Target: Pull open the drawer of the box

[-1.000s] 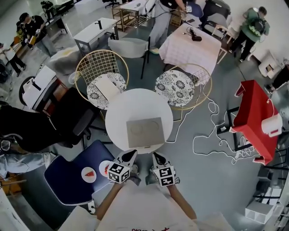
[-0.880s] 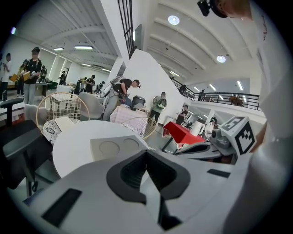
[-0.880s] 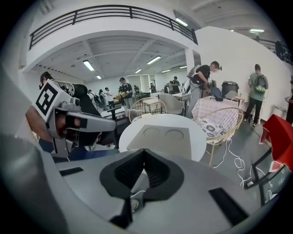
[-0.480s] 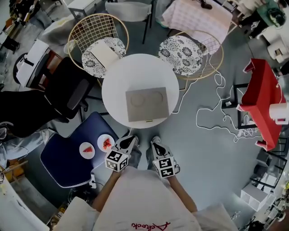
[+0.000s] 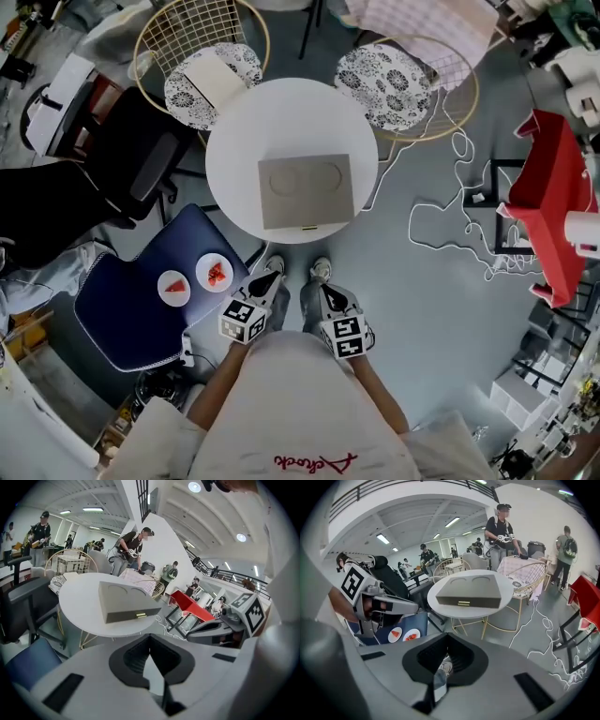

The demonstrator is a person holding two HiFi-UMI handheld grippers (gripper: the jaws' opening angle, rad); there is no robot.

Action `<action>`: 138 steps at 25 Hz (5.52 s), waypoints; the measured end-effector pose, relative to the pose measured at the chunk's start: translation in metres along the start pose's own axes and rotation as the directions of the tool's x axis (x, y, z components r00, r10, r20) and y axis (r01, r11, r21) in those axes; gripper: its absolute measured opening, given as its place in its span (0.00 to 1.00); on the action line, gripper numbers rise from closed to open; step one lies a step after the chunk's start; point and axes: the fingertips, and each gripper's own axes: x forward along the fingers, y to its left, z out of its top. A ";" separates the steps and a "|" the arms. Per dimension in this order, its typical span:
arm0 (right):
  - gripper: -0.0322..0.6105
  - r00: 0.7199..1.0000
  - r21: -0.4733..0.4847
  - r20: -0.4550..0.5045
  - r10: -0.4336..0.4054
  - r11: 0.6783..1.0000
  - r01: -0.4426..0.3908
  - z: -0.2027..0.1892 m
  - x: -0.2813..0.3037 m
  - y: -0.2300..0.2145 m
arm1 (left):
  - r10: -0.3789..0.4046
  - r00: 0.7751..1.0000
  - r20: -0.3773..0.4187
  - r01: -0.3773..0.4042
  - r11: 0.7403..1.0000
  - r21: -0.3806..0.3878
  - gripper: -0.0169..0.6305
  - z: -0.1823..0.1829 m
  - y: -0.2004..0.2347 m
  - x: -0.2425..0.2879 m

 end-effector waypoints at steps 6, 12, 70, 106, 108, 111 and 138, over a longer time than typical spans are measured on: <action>0.07 1.000 0.003 -0.004 0.001 1.000 -0.001 -0.001 0.000 -0.005 | 0.005 1.000 -0.008 -0.005 1.000 0.024 0.04 0.009 0.016 0.021; 0.08 1.000 0.006 -0.011 0.001 1.000 -0.001 -0.004 -0.001 -0.007 | 0.012 1.000 0.019 -0.014 0.995 0.100 0.04 0.043 0.041 0.049; 0.32 0.771 0.778 0.622 0.137 0.006 -0.629 0.064 0.096 -0.062 | 0.017 0.998 0.069 -0.033 0.968 0.250 0.04 0.101 0.097 0.104; 0.10 0.811 0.805 0.577 0.094 0.104 -0.584 0.067 0.116 -0.072 | 0.006 0.996 0.090 -0.027 0.971 0.236 0.04 0.101 0.098 0.102; 0.10 0.812 0.806 0.575 0.097 0.106 -0.583 0.062 0.113 -0.069 | 0.008 0.996 0.086 -0.028 0.972 0.234 0.04 0.102 0.098 0.101; 0.10 0.814 0.808 0.574 0.094 0.096 -0.581 0.051 0.107 -0.064 | 0.007 0.996 0.089 -0.028 0.972 0.234 0.04 0.101 0.098 0.101; 0.11 0.838 0.839 0.539 0.082 0.030 -0.543 -0.022 0.062 -0.033 | 0.015 0.996 0.085 -0.034 0.972 0.233 0.04 0.104 0.098 0.102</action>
